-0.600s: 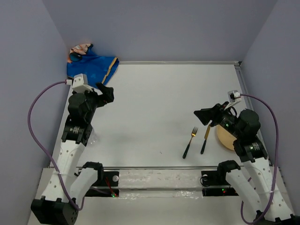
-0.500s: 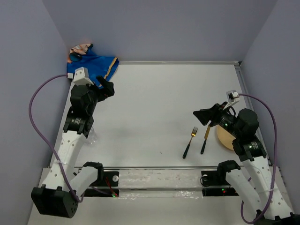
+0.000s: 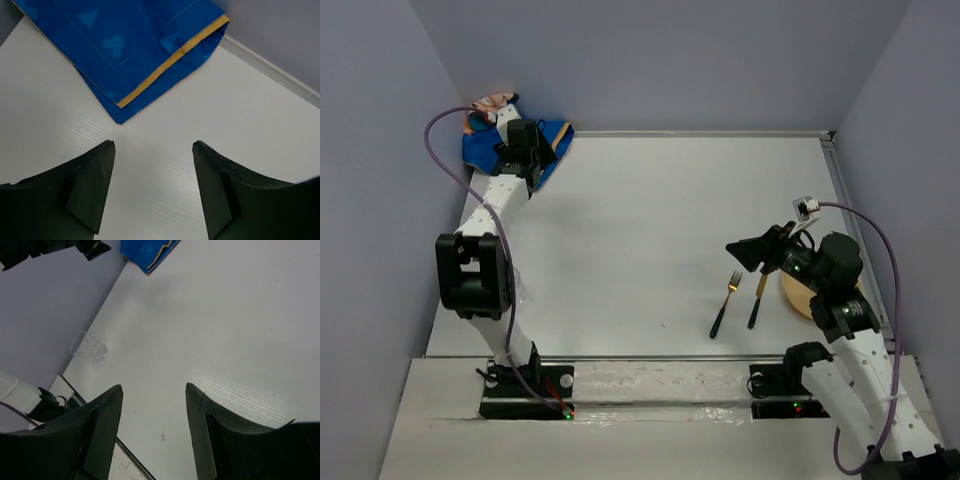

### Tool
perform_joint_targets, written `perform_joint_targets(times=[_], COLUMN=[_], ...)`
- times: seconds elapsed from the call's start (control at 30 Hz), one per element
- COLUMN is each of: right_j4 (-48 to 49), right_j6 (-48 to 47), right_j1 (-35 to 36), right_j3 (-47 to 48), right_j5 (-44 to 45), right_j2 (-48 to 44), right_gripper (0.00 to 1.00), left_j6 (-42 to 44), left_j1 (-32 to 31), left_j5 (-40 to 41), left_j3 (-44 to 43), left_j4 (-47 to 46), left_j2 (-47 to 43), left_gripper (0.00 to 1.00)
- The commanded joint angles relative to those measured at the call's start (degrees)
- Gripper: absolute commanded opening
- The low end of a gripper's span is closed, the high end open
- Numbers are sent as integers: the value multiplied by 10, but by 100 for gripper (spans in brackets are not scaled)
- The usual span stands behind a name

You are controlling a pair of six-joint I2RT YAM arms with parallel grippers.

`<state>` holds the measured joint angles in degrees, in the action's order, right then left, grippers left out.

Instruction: Set the dinner table for one person

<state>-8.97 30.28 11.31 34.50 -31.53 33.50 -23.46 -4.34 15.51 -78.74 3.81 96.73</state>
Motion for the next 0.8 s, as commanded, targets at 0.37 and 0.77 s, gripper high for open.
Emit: perform_joint_targets(times=[0.37, 0.77], right_j4=[46, 48], right_j6=[3, -1], right_j1=[-1, -1], right_j3=[-9, -16], right_j5=[-24, -26], right_j2=[14, 28], right_gripper=[59, 59], left_j6=[-62, -82], left_j1=[31, 39], left_j5=[123, 104], left_j3=[-358, -428], left_j4=[202, 240], left_j2=[311, 406], left_gripper=[72, 65])
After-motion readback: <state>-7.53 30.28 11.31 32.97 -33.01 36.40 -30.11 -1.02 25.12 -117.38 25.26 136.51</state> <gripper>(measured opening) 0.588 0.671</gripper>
